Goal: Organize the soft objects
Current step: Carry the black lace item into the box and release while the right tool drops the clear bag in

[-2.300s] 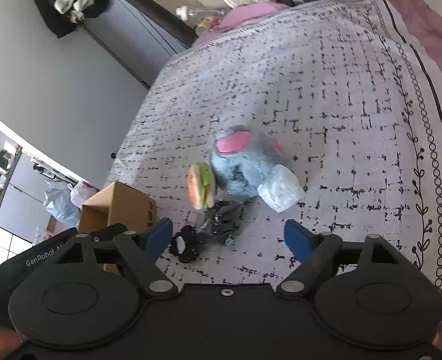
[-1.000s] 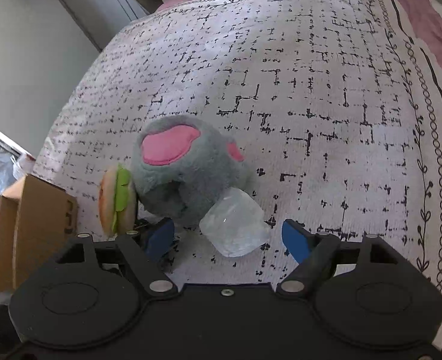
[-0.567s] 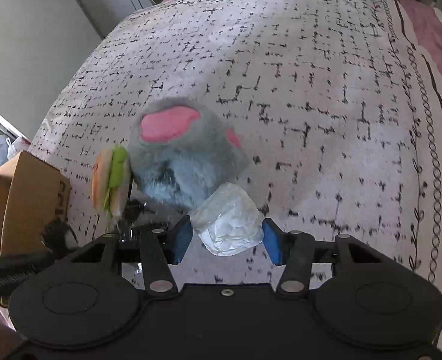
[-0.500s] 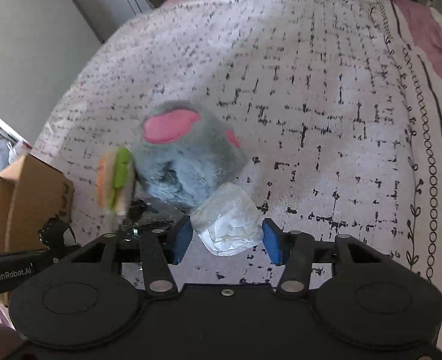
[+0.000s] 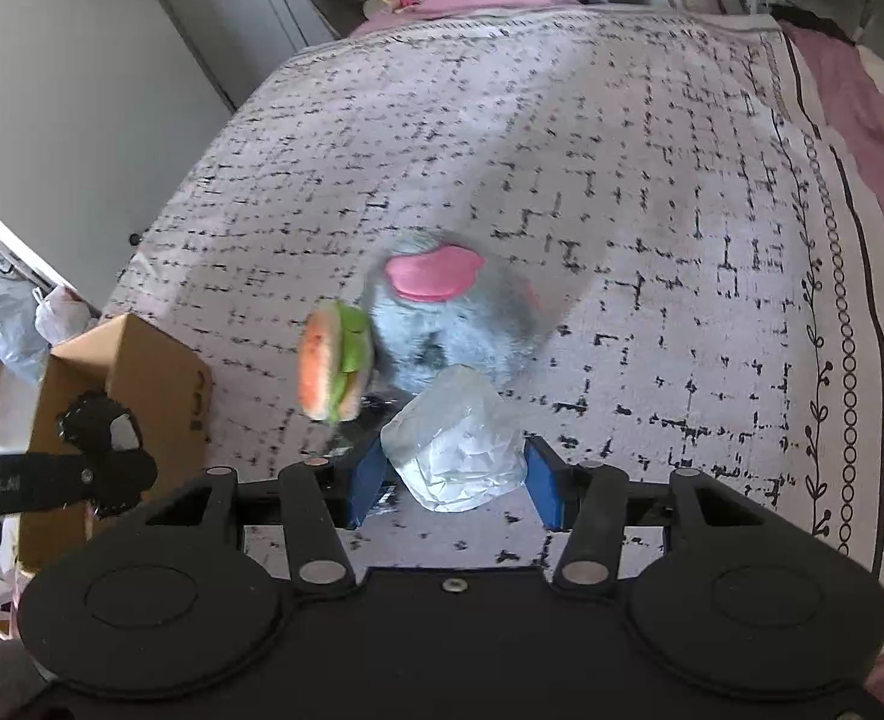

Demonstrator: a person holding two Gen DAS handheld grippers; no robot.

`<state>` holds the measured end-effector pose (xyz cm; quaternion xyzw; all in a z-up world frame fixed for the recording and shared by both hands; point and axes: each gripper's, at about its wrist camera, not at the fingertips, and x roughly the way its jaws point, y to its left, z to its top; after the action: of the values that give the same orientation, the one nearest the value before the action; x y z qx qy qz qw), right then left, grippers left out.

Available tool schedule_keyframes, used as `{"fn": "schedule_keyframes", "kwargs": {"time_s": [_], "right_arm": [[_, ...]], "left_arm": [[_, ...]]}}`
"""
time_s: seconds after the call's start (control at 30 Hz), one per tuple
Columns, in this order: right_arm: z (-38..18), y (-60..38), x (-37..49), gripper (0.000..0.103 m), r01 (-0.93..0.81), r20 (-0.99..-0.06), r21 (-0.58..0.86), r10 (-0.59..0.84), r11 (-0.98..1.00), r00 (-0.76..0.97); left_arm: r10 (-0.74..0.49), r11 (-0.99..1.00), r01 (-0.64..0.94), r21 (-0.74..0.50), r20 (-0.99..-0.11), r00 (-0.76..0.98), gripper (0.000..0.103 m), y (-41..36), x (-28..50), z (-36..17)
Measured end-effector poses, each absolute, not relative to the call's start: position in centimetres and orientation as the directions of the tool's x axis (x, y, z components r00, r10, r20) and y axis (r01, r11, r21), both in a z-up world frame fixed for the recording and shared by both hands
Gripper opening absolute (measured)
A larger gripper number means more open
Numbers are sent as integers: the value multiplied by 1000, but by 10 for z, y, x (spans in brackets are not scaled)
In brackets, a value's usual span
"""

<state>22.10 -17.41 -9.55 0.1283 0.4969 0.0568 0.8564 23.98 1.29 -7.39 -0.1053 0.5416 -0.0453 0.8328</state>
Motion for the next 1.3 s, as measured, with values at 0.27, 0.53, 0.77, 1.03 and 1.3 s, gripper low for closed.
{"fn": "schedule_keyframes", "kwargs": {"time_s": [0.27,0.53,0.77,1.03,1.3], "right_arm": [[-67,-149,220,50,-17,-822,278,247,960,513],[-50,-115,222,50,-70,-817,265,263,962,513],[-44,-80,225,50,-113,-818,259,281,959,502],[-41,-48,229,50,-140,-822,269,303,953,483],[-35,-12,228,50,-191,-814,277,336,942,473]], "left_arm": [[-200,967,-59,-249,-880,430,17,47,237,-63],[-192,962,-87,-259,-868,457,17,85,237,-58],[-187,956,-117,-269,-866,464,17,117,241,-60],[-189,950,-140,-279,-871,454,18,141,247,-68],[-197,943,-158,-294,-872,448,19,159,258,-76]]}}
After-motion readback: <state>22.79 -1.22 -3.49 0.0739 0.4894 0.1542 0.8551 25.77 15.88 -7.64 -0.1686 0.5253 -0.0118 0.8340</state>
